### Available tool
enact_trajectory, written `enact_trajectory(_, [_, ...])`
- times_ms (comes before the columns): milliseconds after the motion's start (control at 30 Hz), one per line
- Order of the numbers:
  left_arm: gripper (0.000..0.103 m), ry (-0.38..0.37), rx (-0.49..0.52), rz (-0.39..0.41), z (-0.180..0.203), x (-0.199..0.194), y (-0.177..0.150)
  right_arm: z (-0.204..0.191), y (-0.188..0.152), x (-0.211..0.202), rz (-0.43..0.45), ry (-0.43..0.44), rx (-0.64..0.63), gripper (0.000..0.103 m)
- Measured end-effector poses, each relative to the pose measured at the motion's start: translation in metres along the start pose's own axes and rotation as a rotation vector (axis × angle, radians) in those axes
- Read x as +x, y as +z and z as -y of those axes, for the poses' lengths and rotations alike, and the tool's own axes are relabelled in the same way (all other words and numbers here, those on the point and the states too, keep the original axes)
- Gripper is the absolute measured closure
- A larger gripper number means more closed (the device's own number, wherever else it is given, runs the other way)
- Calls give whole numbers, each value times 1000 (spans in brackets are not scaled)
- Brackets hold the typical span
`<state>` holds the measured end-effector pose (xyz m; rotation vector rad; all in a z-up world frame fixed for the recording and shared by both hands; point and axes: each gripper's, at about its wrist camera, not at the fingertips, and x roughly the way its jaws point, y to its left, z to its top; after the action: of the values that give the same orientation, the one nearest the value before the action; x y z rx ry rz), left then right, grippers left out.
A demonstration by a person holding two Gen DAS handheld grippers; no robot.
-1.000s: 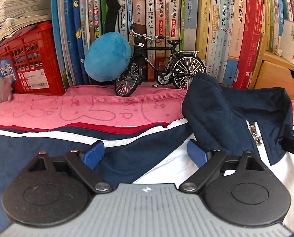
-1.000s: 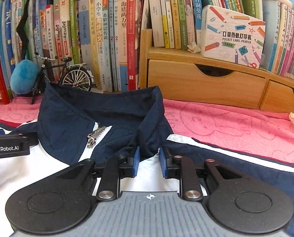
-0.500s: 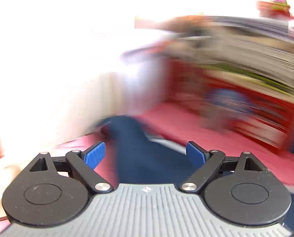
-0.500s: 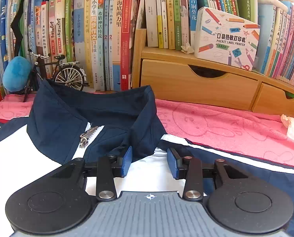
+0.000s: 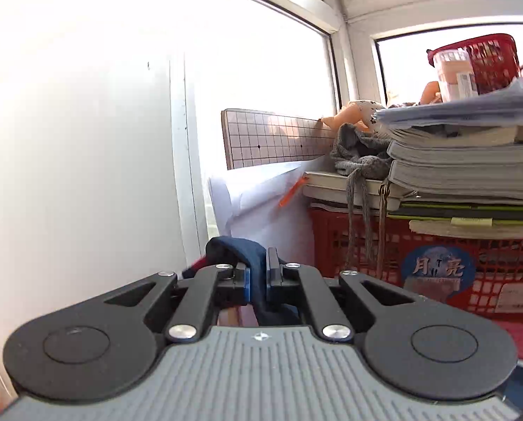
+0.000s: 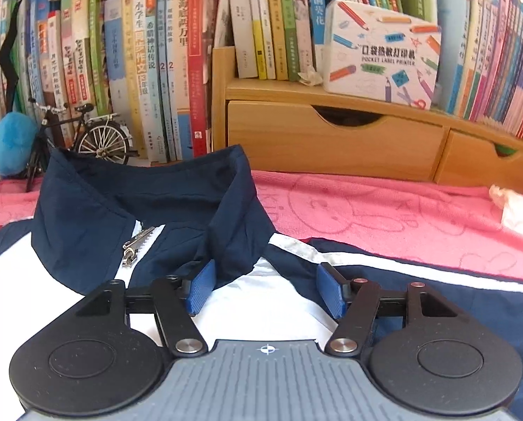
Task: Fold clothes
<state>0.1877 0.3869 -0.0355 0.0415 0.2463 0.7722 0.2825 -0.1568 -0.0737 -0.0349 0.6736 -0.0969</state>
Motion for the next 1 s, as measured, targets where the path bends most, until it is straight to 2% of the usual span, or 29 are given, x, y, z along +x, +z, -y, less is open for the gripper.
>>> enact_trajectory(167, [81,73,25,-455,-6,60,-20,-5,-1,-1,7,-22,-26,39])
enact_trajectory(200, [76,80,24,-516,-8,65,-24,-5,-1,-1,5,-21,-22,39])
enact_trajectory(233, [74,86,16,-558,-10,66,-27,-4,-1,0,4,-19,-18,38])
enact_trajectory(267, [74,91,-5,-569,-13,64,-28,-4,-1,0,3,-17,-13,38])
enact_trajectory(333, [74,100,-63,-510,-17,45,-19,-3,-2,0,0,-15,-5,37])
enact_trajectory(433, [74,61,-84,-351,-11,-8,-2,-1,-1,2,-5,-19,12,32])
enact_trajectory(467, [74,-12,-76,-325,0,-29,1,1,-1,3,-10,-20,26,26])
enact_trajectory(500, [74,-107,-67,-322,13,-49,2,5,0,6,-21,-21,51,16])
enact_trajectory(567, [73,-297,-47,-314,40,-90,5,11,1,9,-43,-23,79,4])
enact_trajectory(633, [72,-486,-26,-305,66,-131,7,16,1,7,-59,-15,102,5])
enact_trajectory(667, [72,-581,-16,-299,79,-152,8,16,0,0,-62,3,122,9])
enact_trajectory(733, [72,-713,21,-329,106,-189,-6,18,-6,-25,-44,113,157,11])
enact_trajectory(833, [72,-815,90,-386,148,-223,-36,14,-20,-68,-38,322,111,11])
enact_trajectory(900, [72,-836,128,-427,171,-234,-51,3,-37,-90,-100,489,15,11])
enact_trajectory(933, [72,-830,144,-444,180,-237,-57,-2,-48,-100,-118,540,-34,11])
enact_trajectory(1000, [73,-801,173,-455,191,-240,-68,-7,-69,-114,-130,572,-127,11])
